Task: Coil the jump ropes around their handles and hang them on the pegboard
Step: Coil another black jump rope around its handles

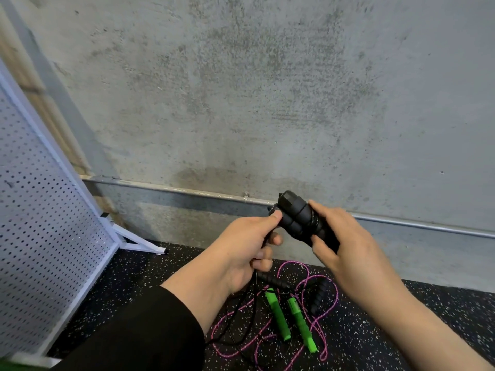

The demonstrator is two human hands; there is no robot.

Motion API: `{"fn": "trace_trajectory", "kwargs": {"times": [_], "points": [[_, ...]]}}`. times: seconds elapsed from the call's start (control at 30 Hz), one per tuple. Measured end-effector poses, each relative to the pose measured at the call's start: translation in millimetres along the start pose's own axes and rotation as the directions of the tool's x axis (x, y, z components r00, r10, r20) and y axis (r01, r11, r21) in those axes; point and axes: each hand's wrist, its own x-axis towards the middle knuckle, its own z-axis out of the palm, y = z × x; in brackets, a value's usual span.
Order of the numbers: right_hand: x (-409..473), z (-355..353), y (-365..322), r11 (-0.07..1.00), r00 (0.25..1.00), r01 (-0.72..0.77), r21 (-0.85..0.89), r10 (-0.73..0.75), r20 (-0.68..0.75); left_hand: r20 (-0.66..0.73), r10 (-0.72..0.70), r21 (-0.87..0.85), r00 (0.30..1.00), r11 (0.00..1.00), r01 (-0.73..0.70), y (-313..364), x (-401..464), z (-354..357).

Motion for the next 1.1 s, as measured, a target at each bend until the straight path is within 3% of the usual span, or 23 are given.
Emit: {"fn": "trace_trajectory", "kwargs": {"times": [0.2, 0.37, 0.57, 0.67, 0.7, 0.77, 0.83, 0.87, 0.93, 1.0, 1.1], "points": [[-3, 10, -8, 0.988, 0.992, -0.026, -0.152, 0.008, -0.124, -0.025, -0.072, 0.048, 0.997, 0.996, 0.073, 0, -1, 5], [0, 10, -9, 0.958, 0.983, 0.001, -0.286, -0.053, -0.175, 0.113, -0.129, -0.008, 0.985, 0.991, 0.131, -1, -5, 5], [2, 18, -13, 0.916, 0.974, 0.206, -0.344, -0.227, -0.022, -0.071, -0.113, -0.082, 0.991, 0.991, 0.107, -4, -3, 0], [3, 13, -13, 0.943, 0.966, 0.255, -0.213, -0.239, 0.099, -0.112, -0.056, -0.113, 0.992, 0.993, 0.043, -2, 1, -2], [4, 8, -18, 0.976, 0.972, 0.208, -0.063, -0.199, 0.126, -0.102, -0.030, -0.111, 0.994, 0.994, 0.019, 0, 2, -2], [9, -5, -23, 0.960, 0.993, -0.043, 0.275, 0.011, 0.120, -0.062, 0.023, -0.087, 0.998, 0.996, -0.028, 4, 0, -1], [11, -19, -21, 0.843, 0.954, -0.297, 0.448, 0.241, 0.179, -0.026, 0.069, -0.083, 0.997, 0.994, -0.071, 6, -2, 3], [11, -24, -18, 0.761, 0.907, -0.411, 0.501, 0.289, 0.306, -0.018, 0.089, -0.092, 0.996, 0.992, -0.090, 8, -3, 4], [7, -29, -14, 0.530, 0.741, -0.643, 0.553, 0.249, 0.623, -0.011, 0.121, -0.099, 0.993, 0.988, -0.121, 7, -5, 7], [1, -30, -10, 0.409, 0.638, -0.733, 0.544, 0.136, 0.758, -0.010, 0.133, -0.091, 0.991, 0.987, -0.133, 7, -5, 8], [1, -31, -15, 0.429, 0.706, -0.676, 0.599, 0.141, 0.695, -0.013, 0.140, -0.067, 0.990, 0.988, -0.141, 7, -5, 9]]}}
